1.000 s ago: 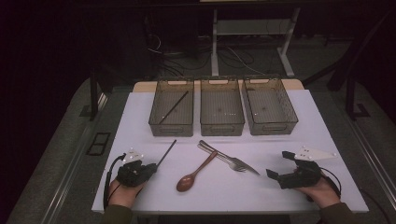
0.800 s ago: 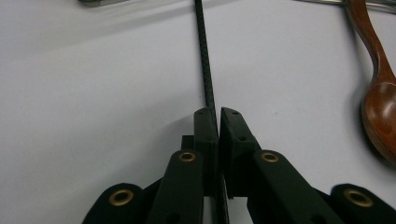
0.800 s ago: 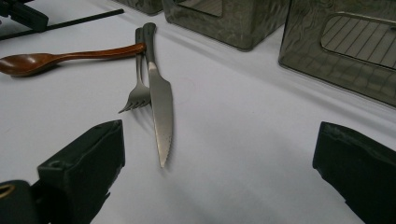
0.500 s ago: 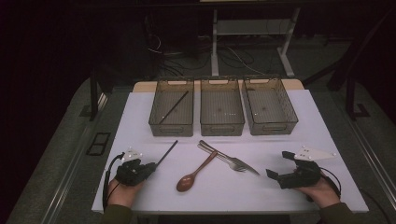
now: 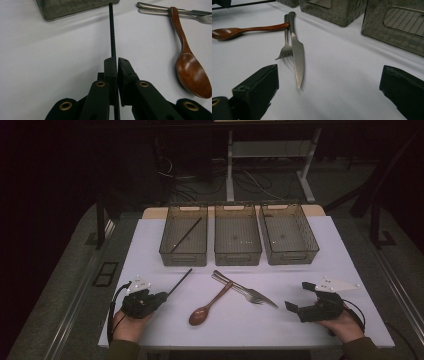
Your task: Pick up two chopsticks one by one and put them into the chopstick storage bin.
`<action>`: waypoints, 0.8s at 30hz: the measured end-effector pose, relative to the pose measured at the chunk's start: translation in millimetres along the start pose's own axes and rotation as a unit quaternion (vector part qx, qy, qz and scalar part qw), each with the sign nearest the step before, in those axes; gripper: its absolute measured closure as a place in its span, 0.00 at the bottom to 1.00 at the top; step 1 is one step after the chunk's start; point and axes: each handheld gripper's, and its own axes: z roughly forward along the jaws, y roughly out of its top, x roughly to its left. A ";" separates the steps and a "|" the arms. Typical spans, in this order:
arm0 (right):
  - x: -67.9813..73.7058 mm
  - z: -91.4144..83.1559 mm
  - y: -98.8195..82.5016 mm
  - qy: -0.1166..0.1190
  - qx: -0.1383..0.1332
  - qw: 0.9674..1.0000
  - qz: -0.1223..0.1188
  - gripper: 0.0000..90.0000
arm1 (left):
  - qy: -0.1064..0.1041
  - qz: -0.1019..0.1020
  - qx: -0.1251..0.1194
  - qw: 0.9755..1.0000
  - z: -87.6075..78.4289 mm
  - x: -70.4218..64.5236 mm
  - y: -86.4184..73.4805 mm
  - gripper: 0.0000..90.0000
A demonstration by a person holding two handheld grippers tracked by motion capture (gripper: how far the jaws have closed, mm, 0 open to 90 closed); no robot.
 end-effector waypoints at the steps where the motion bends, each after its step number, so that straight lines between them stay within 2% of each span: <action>1: 0.0 0.2 -0.1 0.001 0.000 1.000 0.000 0.02 | -0.001 0.003 0.001 1.000 -0.9 -0.2 0.8 0.94; 7: 0.0 0.3 -0.1 0.001 0.001 1.000 0.000 0.02 | -0.011 0.010 -0.003 1.000 -5.5 -3.3 5.2 0.94; 12: -0.1 0.2 -0.1 0.001 0.001 1.000 0.000 0.02 | -0.020 0.008 -0.013 1.000 -8.7 -6.1 9.1 0.94; 24: -0.9 -0.1 -0.2 0.000 -0.001 1.000 0.004 0.02 | -0.036 0.023 -0.022 0.999 -14.4 -9.8 16.9 0.94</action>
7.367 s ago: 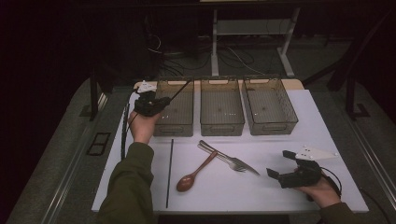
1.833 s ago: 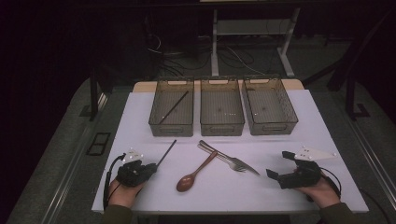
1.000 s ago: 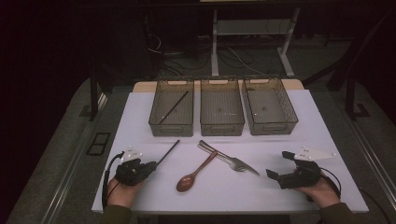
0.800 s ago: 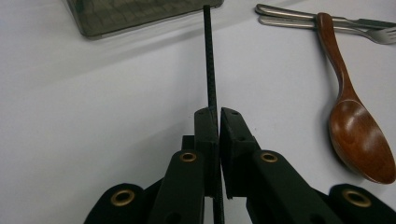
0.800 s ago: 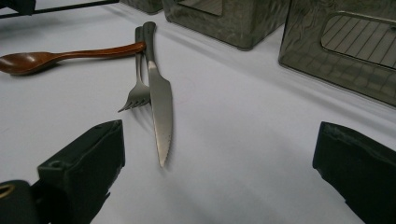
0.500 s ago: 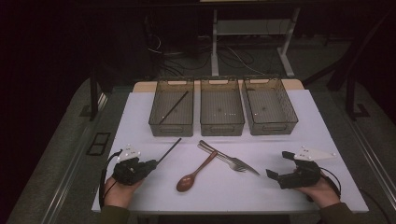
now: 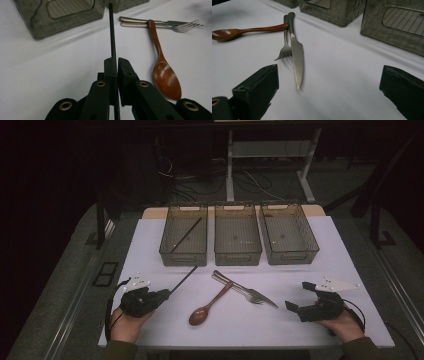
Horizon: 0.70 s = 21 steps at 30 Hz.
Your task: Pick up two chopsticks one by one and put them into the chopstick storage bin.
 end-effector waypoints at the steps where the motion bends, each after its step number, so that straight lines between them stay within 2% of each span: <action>1: -0.1 -0.1 0.0 0.000 0.000 1.000 0.000 0.02 | -0.001 0.002 -0.002 1.000 -0.5 -0.3 1.3 0.94; 13: -1.1 -0.3 -0.3 -0.005 0.001 1.000 0.003 0.02 | -0.013 0.013 -0.023 1.000 -1.5 3.2 24.8 0.94; 21: -1.2 -0.1 -0.9 -0.007 0.001 1.000 0.005 0.02 | -0.016 0.021 -0.029 0.999 6.2 12.7 50.2 0.94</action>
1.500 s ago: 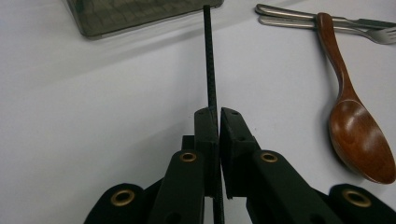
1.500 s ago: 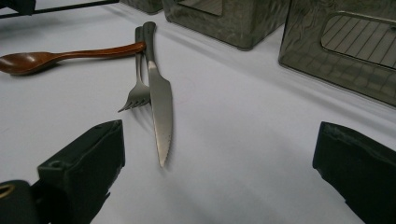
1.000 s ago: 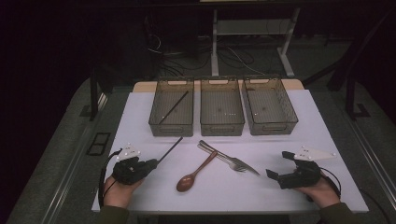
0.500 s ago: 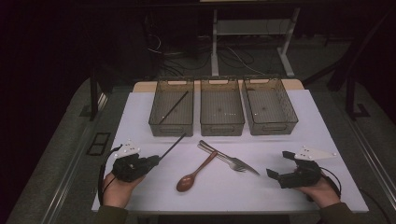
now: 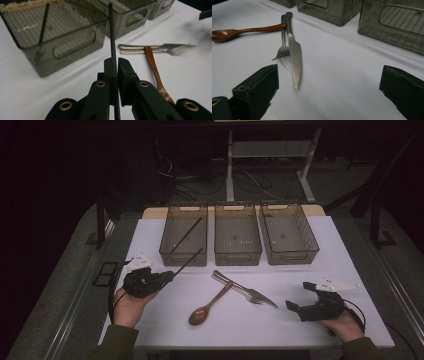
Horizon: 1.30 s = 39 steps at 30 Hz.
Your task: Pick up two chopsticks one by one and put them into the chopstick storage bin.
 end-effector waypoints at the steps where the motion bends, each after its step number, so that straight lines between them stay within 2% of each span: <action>1: -0.1 0.0 -0.1 0.000 0.000 1.000 0.000 0.02 | 0.000 0.002 -0.002 1.000 1.7 1.3 4.2 0.94; 9: 0.1 -0.2 -0.6 0.000 0.002 1.000 0.001 0.02 | 0.011 -0.001 -0.008 1.000 10.2 13.7 29.6 0.94; 11: 0.2 -0.4 -0.6 0.001 0.002 1.000 0.002 0.02 | 0.017 0.003 -0.004 1.000 13.3 17.5 35.5 0.94; 16: -0.1 -0.5 -0.6 0.001 0.001 1.000 0.002 0.02 | 0.029 0.000 0.001 1.000 21.2 26.6 49.4 0.94; 24: -0.1 -0.8 -0.6 0.001 0.003 1.000 0.000 0.02 | 0.051 -0.002 0.011 0.999 40.0 42.3 69.7 0.94; 28: -0.6 -1.1 -0.6 0.001 0.001 1.000 -0.001 0.02 | 0.054 -0.010 0.009 0.998 49.6 51.8 79.6 0.94; 34: -1.1 -2.1 -0.6 0.001 0.000 1.000 0.000 0.02 | 0.066 -0.015 0.005 0.998 62.5 62.9 92.0 0.94; 39: -1.3 -2.9 -0.6 0.001 -0.003 1.000 0.002 0.02 | 0.072 -0.024 0.005 0.997 74.9 71.5 95.9 0.94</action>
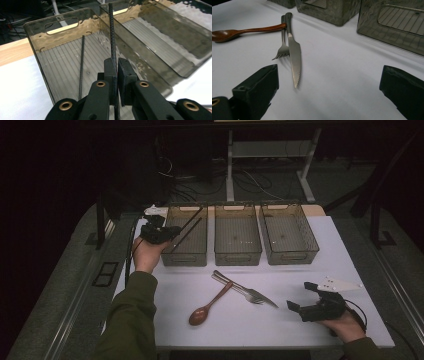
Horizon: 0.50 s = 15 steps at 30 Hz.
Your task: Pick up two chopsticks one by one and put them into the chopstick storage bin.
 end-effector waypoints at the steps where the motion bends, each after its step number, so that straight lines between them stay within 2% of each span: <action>1: -0.3 -0.1 0.0 -0.001 0.000 1.000 0.000 0.02 | 0.003 0.002 0.004 1.000 2.6 1.4 0.7 0.94; 10: -0.3 -1.5 0.1 0.000 -0.001 1.000 0.005 0.02 | 0.016 -0.008 0.006 1.000 23.0 14.4 2.7 0.94; 15: -1.1 -2.0 -0.2 0.000 -0.003 1.000 0.005 0.02 | 0.016 -0.025 0.001 1.000 29.0 22.0 1.4 0.94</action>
